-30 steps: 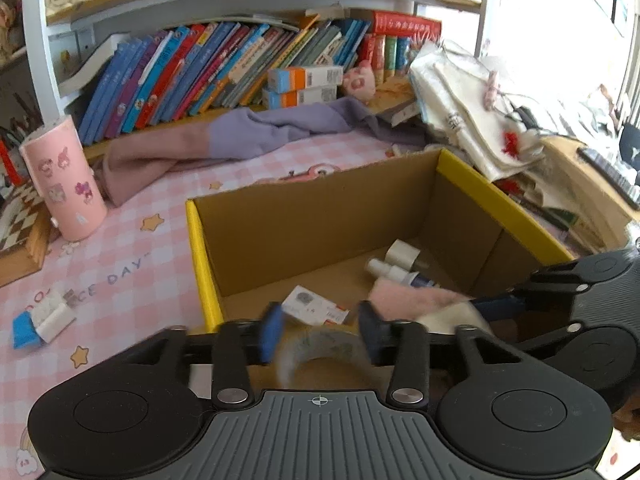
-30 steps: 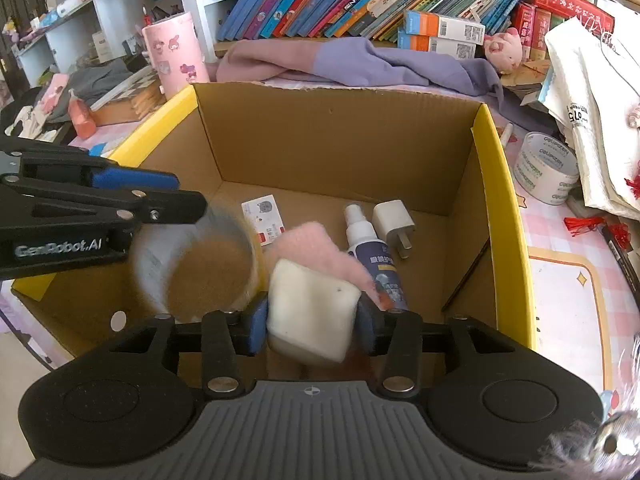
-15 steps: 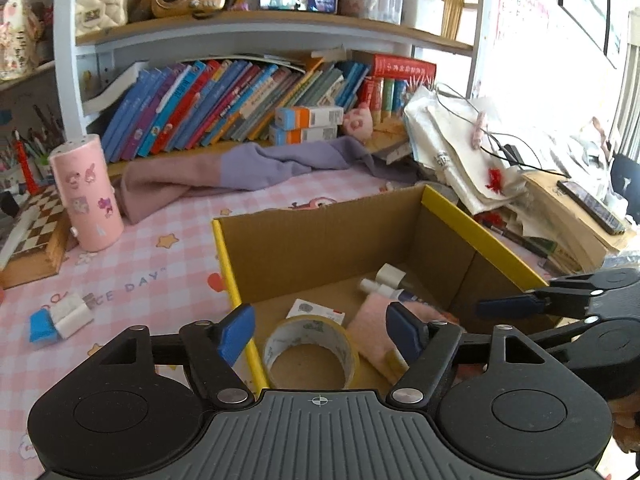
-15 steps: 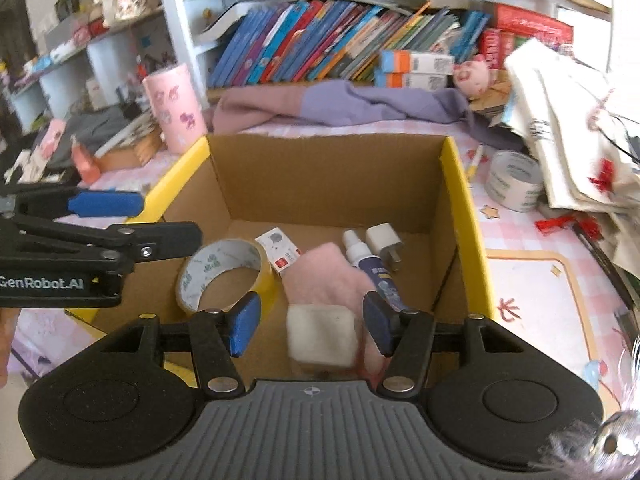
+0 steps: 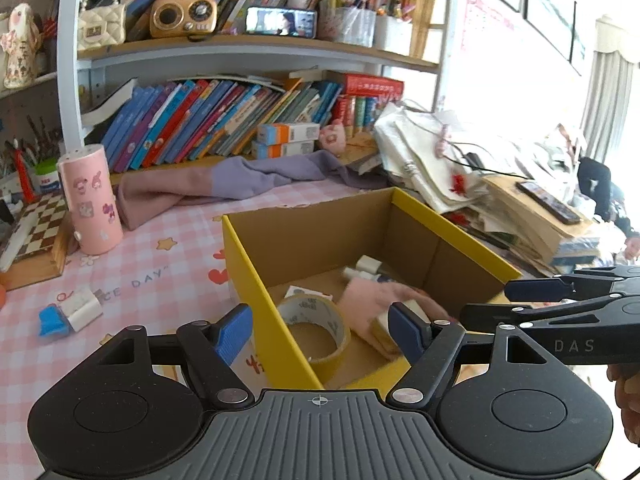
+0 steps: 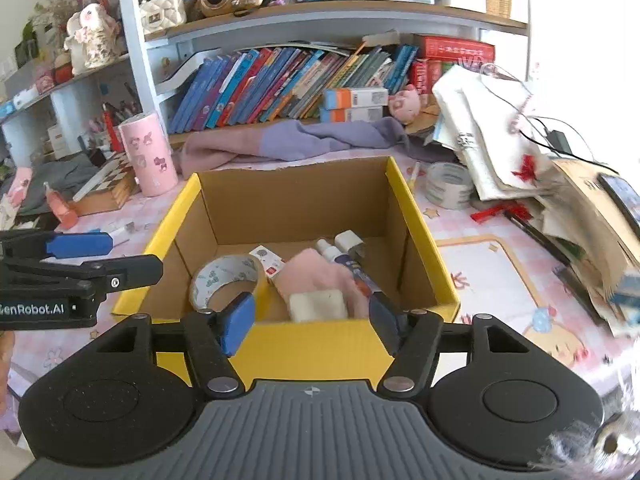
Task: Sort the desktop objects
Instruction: 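Withdraw both open tools from the yellow box back over the table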
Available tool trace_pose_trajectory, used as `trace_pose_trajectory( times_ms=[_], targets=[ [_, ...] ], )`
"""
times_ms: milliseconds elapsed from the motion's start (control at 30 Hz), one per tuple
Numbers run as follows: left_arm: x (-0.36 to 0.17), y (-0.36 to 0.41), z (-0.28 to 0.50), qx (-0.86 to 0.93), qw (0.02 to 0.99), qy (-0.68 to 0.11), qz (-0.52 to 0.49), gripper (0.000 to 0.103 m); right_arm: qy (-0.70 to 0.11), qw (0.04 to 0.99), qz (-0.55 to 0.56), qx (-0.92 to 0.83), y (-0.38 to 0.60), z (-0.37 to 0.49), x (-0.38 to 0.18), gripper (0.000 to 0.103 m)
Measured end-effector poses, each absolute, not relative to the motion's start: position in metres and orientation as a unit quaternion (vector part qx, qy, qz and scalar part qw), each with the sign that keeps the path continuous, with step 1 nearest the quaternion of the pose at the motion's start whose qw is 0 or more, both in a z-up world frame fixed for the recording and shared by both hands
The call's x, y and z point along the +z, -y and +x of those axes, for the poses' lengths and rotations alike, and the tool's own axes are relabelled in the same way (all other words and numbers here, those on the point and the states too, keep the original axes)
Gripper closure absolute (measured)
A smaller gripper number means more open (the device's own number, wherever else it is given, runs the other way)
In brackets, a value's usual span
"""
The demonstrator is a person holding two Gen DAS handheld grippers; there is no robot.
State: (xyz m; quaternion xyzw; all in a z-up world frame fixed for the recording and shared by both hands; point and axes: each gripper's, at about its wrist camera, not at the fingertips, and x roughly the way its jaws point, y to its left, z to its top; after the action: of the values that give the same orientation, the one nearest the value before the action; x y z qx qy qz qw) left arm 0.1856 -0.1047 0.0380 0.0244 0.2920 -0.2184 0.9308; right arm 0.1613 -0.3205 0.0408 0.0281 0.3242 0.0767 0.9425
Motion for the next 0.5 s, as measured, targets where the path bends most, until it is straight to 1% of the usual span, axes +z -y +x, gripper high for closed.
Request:
trace_pose_trajectory(
  times_ms=[267,500],
  targets=[
    [0.039,0.079,0.156,-0.251,0.924,-0.288,0.027,0.026,-0.335,0.94,0.038,0.047,0.291,0.124,0.038,0.042],
    [0.028,0.052,0.134,-0.266,0.914,-0.305,0.02,0.026,-0.347,0.937,0.033,0.032,0.26,0.091,0.034,0.042]
  ],
)
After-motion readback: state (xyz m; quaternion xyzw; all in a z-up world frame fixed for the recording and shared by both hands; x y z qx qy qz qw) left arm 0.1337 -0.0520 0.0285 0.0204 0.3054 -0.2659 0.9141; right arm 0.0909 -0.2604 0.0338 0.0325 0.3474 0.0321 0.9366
